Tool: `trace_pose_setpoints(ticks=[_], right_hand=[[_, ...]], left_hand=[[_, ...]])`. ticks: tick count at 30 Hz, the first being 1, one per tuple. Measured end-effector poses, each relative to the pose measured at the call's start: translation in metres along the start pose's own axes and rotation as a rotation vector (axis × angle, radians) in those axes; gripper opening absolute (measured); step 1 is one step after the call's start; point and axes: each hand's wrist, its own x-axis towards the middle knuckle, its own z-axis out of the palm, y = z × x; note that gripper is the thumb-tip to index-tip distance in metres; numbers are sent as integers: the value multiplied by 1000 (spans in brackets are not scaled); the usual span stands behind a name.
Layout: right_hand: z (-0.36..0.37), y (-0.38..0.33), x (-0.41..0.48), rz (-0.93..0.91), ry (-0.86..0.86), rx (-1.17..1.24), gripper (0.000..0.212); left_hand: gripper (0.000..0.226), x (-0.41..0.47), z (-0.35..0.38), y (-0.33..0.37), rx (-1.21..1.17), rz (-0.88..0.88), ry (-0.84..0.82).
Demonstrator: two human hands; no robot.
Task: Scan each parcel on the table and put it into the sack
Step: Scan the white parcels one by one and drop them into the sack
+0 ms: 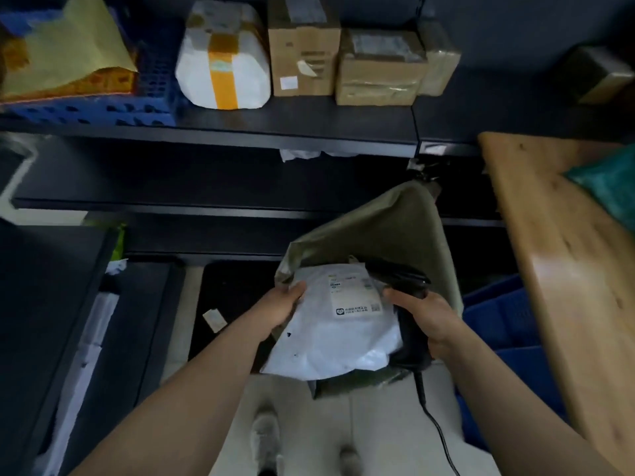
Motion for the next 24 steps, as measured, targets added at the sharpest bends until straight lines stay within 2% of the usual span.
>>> trace_pose_setpoints(ticks=[4, 7, 9, 11, 12, 14, 18, 21, 24], right_hand=[[12, 14, 37, 36, 5, 5, 25], [18, 28, 64, 41, 4, -14, 28], [21, 38, 82, 31, 8, -28, 29], [24, 47, 100, 26, 11, -44, 28], [26, 51, 109, 24, 17, -55, 26], [31, 58, 127, 16, 34, -79, 21], [44, 72, 163, 4, 93, -146, 21], [53, 90, 188, 40, 136, -252, 37], [58, 113, 204, 161, 137, -385, 51]], left_hand=[[52, 59, -15, -21, 212, -61, 22], [50, 97, -19, -38, 280, -79, -4], [47, 118, -20, -48, 232, -59, 22], [42, 131, -22, -57, 122, -11, 118], [35, 135, -24, -62, 59, 30, 183], [5, 134, -29, -71, -11, 138, 308], [27, 121, -35, -81, -52, 228, 397], [30, 119, -37, -81, -8, 287, 396], [36, 119, -36, -80, 68, 320, 354]])
